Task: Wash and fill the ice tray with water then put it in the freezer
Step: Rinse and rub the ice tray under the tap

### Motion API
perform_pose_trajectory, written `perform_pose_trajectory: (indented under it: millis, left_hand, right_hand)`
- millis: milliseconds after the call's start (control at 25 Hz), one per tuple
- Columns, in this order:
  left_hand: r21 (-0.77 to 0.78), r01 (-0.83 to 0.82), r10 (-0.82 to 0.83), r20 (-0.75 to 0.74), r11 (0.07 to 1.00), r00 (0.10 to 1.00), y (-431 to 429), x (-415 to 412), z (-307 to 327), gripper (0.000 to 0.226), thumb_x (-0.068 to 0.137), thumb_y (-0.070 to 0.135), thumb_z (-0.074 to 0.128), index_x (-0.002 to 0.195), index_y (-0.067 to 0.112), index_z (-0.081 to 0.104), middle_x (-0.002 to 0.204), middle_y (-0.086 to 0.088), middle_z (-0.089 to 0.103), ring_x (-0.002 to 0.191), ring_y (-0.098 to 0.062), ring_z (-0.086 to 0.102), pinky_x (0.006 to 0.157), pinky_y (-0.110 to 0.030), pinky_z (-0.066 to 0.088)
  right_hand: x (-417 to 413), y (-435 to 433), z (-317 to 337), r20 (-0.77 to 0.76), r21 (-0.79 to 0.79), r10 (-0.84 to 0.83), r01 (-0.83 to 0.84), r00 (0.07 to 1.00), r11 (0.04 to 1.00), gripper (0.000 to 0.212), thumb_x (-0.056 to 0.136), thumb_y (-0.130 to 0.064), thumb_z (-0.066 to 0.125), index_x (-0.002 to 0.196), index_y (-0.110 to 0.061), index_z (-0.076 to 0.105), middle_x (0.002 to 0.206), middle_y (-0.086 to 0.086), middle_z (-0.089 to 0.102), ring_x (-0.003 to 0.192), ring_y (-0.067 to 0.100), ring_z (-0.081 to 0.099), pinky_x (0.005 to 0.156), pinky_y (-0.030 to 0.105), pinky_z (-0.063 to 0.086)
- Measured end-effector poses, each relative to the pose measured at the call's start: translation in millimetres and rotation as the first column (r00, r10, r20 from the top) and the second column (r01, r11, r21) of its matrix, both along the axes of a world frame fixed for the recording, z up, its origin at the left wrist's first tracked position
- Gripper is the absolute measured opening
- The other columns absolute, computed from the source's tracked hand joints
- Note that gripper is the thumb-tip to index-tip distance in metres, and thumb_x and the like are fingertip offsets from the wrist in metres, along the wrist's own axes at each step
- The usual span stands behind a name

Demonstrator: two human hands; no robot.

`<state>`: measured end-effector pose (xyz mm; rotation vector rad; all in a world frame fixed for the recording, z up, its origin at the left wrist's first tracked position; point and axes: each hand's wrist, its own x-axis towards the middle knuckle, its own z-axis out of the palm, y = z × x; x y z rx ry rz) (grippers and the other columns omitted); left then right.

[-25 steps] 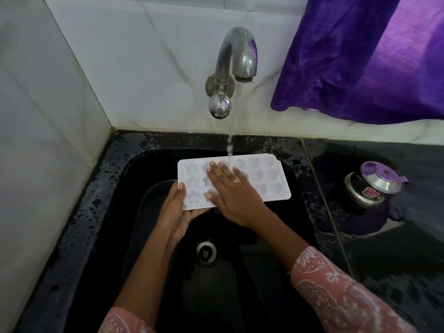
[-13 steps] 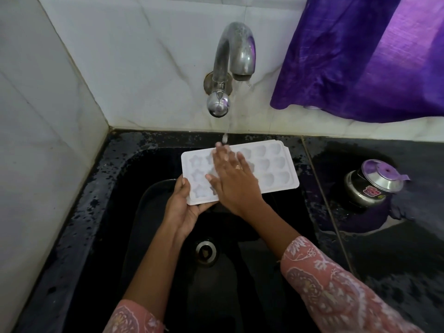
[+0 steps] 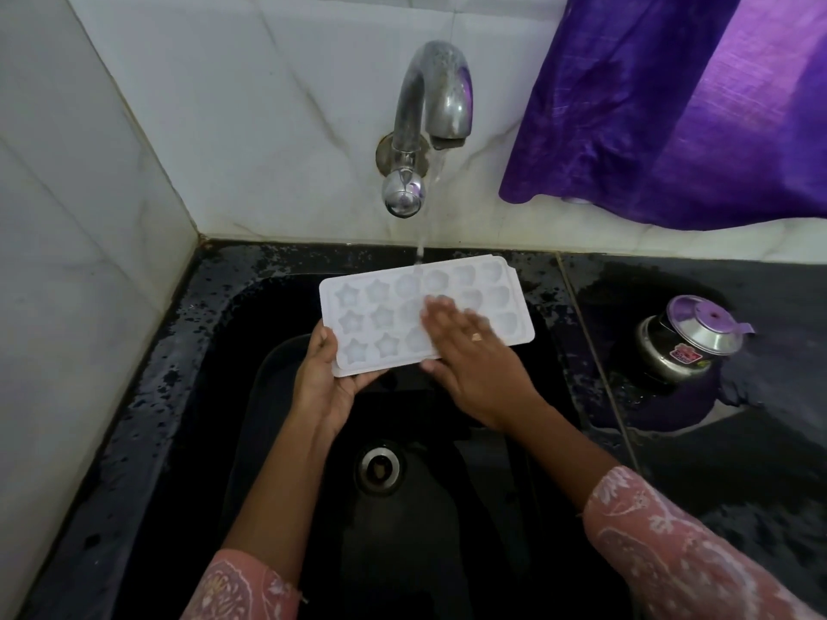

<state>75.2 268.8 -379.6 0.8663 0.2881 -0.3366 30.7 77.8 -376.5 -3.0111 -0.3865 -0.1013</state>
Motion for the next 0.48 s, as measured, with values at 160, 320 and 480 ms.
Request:
perform_pose_trajectory:
  millis: [160,320,480]
  left_hand:
    - [0.039,-0.022,0.022,0.001,0.999,1.0,10.9,-2.4,-1.4,0.029,0.102,0.026,0.029,0.117,0.024,0.054,0.113,0.001,0.064,0.098,-0.02,0.064,0.065,-0.041,0.06]
    - [0.05,0.012,-0.013,0.004,0.999,1.0,-0.6,-4.7,3.1,0.027,0.102,0.025,0.031,0.112,0.022,0.055,0.11,-0.002,0.065,0.091,-0.018,0.067,0.062,-0.038,0.059]
    - [0.039,0.045,-0.044,-0.02,0.998,0.999,-3.3,-6.0,4.4,0.028,0.101,0.023,0.034,0.117,0.016,0.055,0.109,-0.004,0.065,0.08,-0.008,0.069,0.067,-0.024,0.058]
  right_hand:
    - [4.6,-26.3,3.1,0.031,-0.005,-0.279,0.279,0.96,0.96,0.085,0.084,-0.062,-0.017,0.149,-0.011,0.004,0.158,0.004,-0.002,0.143,0.01,-0.01,0.115,0.029,-0.013]
    - [21.7,26.7,8.2,-0.026,0.111,-0.223,0.224,0.974,0.968,0.08,0.085,-0.058,-0.004,0.149,-0.009,0.0,0.158,0.007,-0.006,0.145,0.019,-0.008,0.116,0.033,-0.009]
    - [14.2,88.3,5.0,-0.034,0.078,0.091,-0.088,0.995,0.993,0.067,0.093,-0.044,0.008,0.148,-0.008,0.009,0.158,0.009,0.004,0.146,0.018,-0.003,0.117,0.03,-0.008]
